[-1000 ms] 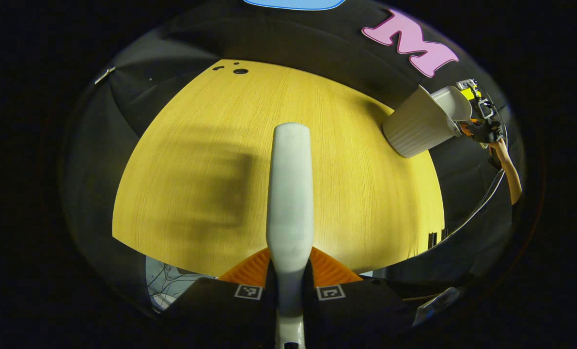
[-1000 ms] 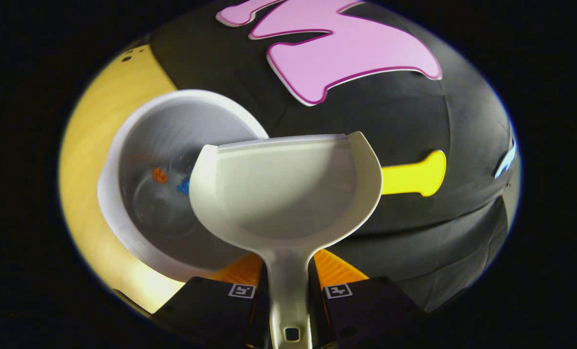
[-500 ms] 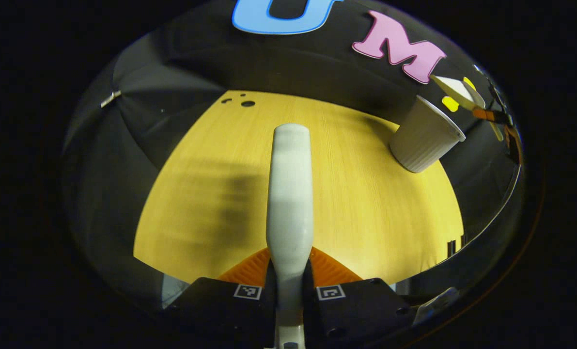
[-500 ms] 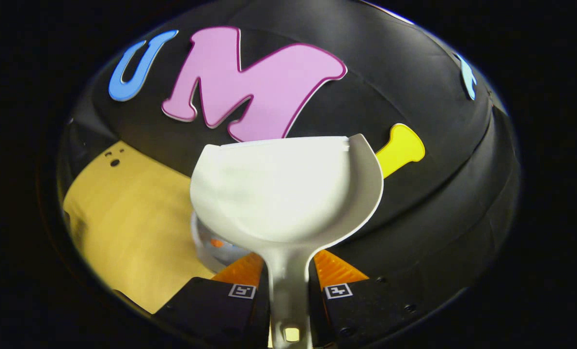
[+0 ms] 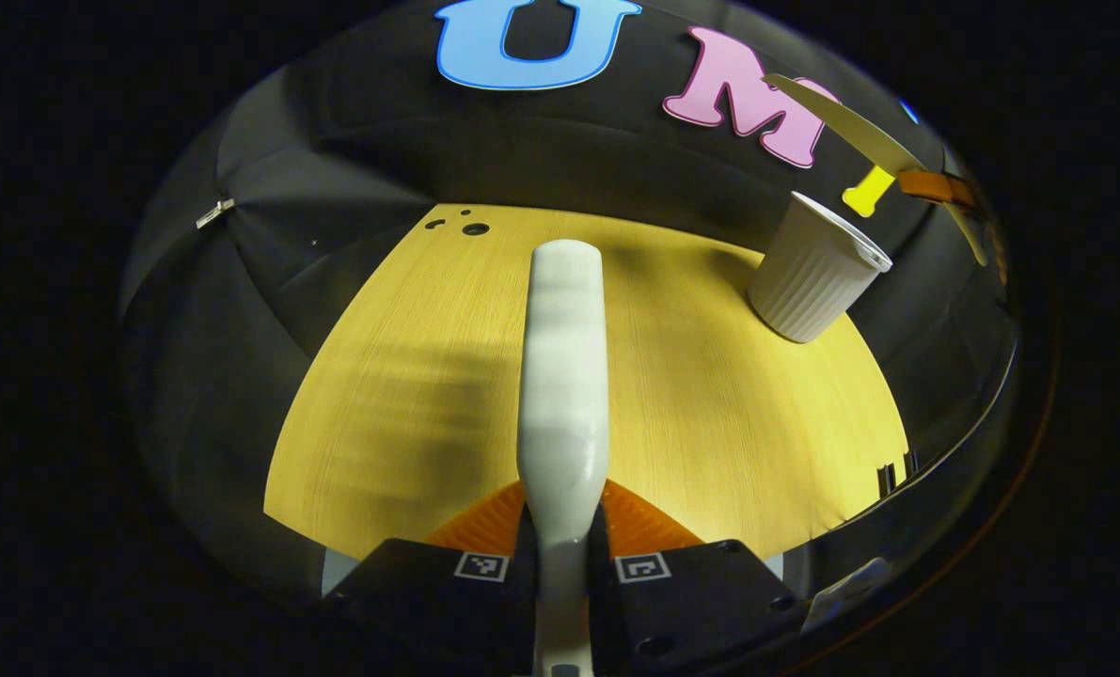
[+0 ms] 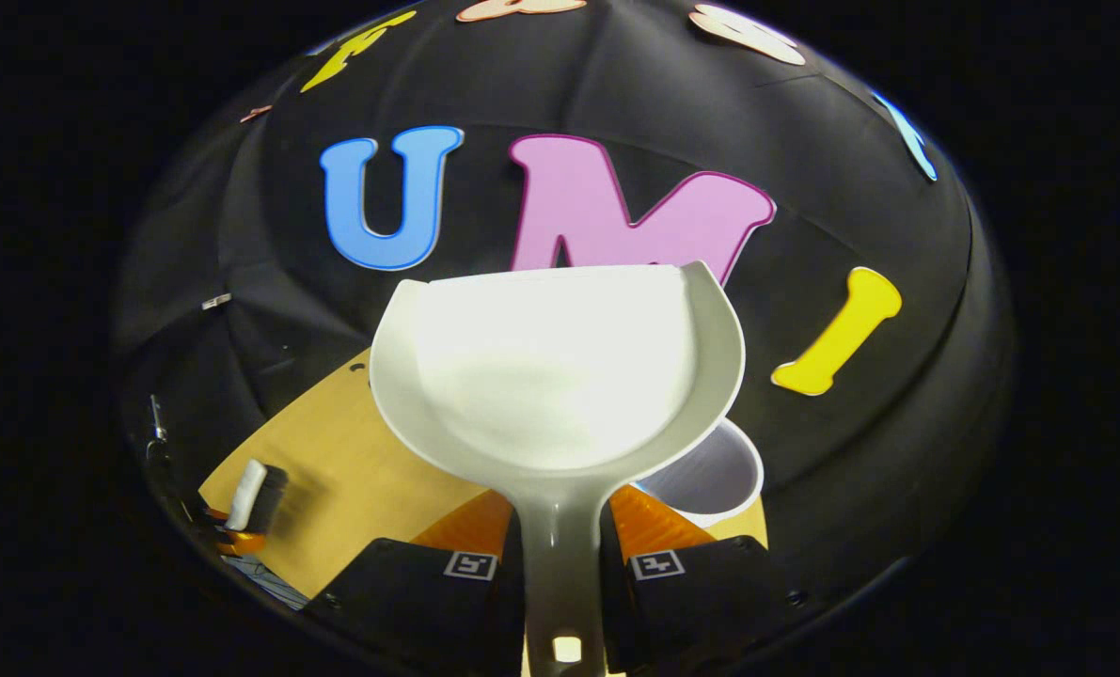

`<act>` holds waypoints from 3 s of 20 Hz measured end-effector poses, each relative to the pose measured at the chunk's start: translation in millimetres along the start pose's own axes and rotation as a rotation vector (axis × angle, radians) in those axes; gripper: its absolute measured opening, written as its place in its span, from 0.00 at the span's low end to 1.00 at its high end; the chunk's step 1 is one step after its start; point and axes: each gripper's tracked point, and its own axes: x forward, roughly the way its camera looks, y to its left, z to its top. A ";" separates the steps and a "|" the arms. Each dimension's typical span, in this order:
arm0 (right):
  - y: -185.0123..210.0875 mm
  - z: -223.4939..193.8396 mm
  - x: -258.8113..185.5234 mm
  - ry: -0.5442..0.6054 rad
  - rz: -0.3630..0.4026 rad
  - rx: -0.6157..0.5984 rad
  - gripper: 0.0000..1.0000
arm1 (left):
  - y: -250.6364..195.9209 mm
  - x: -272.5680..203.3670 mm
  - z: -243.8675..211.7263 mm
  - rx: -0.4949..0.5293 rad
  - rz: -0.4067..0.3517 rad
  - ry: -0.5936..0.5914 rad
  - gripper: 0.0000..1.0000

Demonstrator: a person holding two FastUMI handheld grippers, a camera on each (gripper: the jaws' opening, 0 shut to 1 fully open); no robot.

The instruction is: Pick up the small broom and dustpan from the desktop, sweep the trash into the dustpan with the broom, and then empty the trash into the garbage bin.

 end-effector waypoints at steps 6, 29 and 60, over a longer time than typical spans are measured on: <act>-6.1 -89.3 43.2 0.179 0.122 0.104 0.36 | 4.4 9.9 -21.7 0.009 0.010 0.019 0.27; -15.2 -257.4 76.7 0.605 0.039 0.276 0.37 | 12.6 115.4 -67.6 0.164 0.073 0.288 0.27; -121.9 -66.2 -124.6 -0.255 -0.181 0.139 0.98 | -116.3 -186.6 57.8 0.233 -0.027 -0.749 0.98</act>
